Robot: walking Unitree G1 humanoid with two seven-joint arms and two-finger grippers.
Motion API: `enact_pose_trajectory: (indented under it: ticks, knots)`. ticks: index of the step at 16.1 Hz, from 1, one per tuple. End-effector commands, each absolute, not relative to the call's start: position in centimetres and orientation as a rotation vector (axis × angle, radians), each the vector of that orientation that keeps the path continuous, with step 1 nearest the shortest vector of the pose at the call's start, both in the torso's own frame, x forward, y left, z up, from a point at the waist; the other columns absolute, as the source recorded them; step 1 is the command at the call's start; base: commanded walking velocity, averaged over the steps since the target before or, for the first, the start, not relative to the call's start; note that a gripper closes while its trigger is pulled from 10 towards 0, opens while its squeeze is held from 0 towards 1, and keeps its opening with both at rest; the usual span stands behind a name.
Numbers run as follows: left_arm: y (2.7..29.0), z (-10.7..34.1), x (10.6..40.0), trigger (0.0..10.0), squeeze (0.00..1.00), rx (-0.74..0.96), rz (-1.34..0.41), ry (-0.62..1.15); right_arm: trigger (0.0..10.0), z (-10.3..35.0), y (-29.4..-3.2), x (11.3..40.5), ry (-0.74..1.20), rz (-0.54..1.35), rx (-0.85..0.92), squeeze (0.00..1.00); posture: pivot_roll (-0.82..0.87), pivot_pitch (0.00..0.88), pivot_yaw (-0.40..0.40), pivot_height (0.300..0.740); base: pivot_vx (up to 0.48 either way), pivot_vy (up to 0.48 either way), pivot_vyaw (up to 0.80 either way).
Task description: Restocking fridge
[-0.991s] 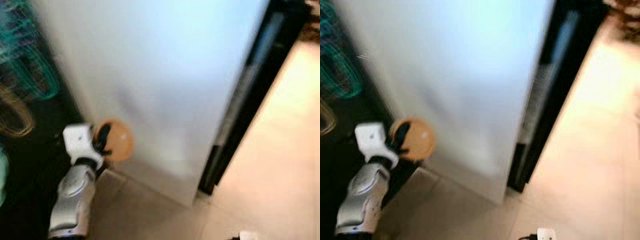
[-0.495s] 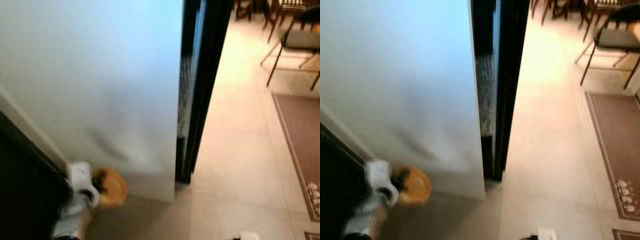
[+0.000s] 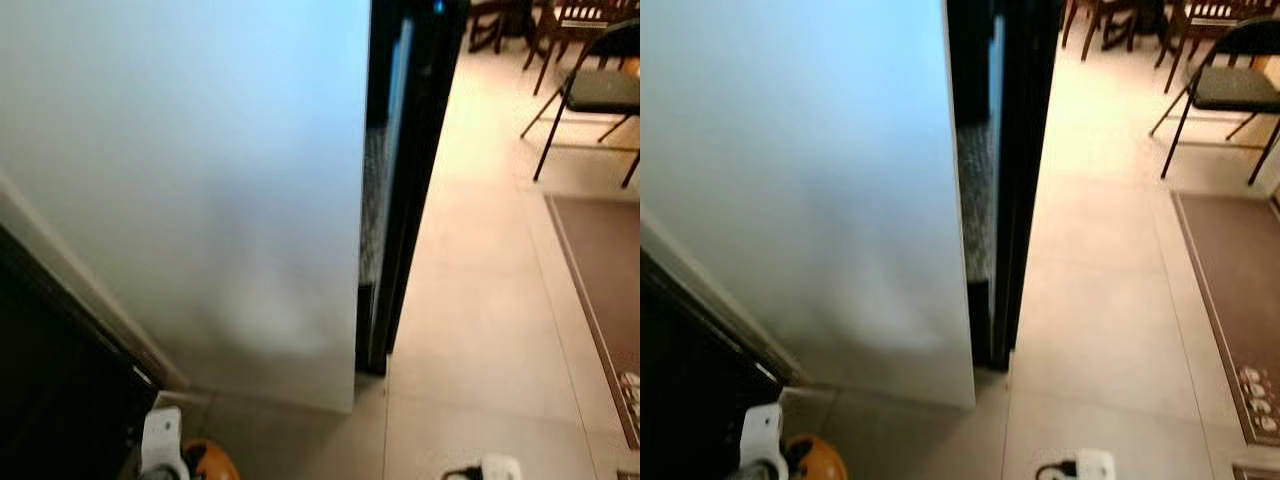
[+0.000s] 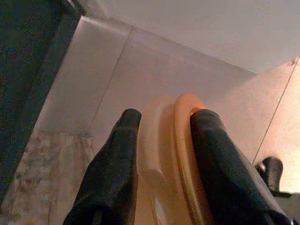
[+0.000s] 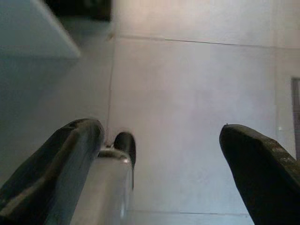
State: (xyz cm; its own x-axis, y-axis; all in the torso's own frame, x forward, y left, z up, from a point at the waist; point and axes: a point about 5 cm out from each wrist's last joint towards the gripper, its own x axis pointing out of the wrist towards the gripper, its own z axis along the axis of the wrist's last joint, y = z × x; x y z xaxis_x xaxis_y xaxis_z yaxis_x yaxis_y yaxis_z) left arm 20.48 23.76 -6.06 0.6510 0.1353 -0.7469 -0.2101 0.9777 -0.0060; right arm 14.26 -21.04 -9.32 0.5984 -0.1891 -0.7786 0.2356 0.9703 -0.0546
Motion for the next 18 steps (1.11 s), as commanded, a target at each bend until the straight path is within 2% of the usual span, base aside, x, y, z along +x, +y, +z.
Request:
enact_pose_trajectory:
  ticks: [1,6,7,8,9,10,13,14,16,18]
  knots:
    - [24.6,-6.5,19.3,10.0,0.0,-0.101,0.231,0.867,10.0,-9.4,-21.1,13.6,0.859,-0.332,0.096,0.0,-0.03,0.052,0.074,0.74,0.0,0.0,0.0]
    - [27.3,-7.0,16.6,10.0,0.0,-0.091,0.262,0.918,10.0,-8.4,-21.4,14.0,0.697,-0.407,0.03,0.0,-0.08,0.037,0.083,0.74,0.0,0.0,0.0]
    - [27.5,-7.2,16.1,10.0,0.0,-0.094,0.272,0.928,10.0,-4.0,-26.3,18.5,0.416,-0.465,-0.016,0.0,-0.13,0.006,0.099,0.74,0.0,0.0,0.0]
    - [27.5,-7.2,16.0,10.0,0.0,-0.095,0.275,0.931,10.0,-1.9,-27.7,20.2,0.303,-0.466,-0.04,0.0,-0.13,0.0,0.099,0.74,0.0,0.0,0.0]
    - [27.5,-7.3,15.8,10.0,0.0,-0.106,0.288,0.932,10.0,0.6,-27.9,22.1,0.168,-0.435,-0.101,0.0,-0.13,0.0,0.098,0.74,0.0,0.0,0.0]
    - [27.4,-7.4,15.8,10.0,0.0,-0.113,0.3,0.934,10.0,2.8,-25.9,23.8,0.05,-0.345,-0.143,0.0,-0.13,0.0,0.089,0.74,0.0,0.0,0.0]
    - [26.8,-7.6,15.8,10.0,0.0,-0.124,0.314,0.937,10.0,4.8,-23.4,25.6,-0.029,-0.23,-0.118,0.0,-0.13,0.0,0.079,0.74,0.0,0.0,0.0]
    - [26.6,-7.7,15.7,10.0,0.0,-0.127,0.32,0.94,10.0,5.2,-22.7,25.9,-0.043,-0.209,-0.115,0.0,-0.13,0.0,0.078,0.74,0.0,0.0,0.0]
    - [26.7,-7.9,15.3,10.0,0.0,-0.129,0.341,0.954,10.0,6.0,-19.9,26.2,-0.054,-0.153,-0.049,0.0,-0.15,0.0,0.074,0.74,0.0,0.0,0.0]
    - [26.9,-7.9,15.1,10.0,0.0,-0.129,0.353,0.956,10.0,5.9,-18.8,26.1,-0.051,-0.157,-0.014,0.0,-0.16,0.0,0.053,0.74,0.0,0.0,0.0]
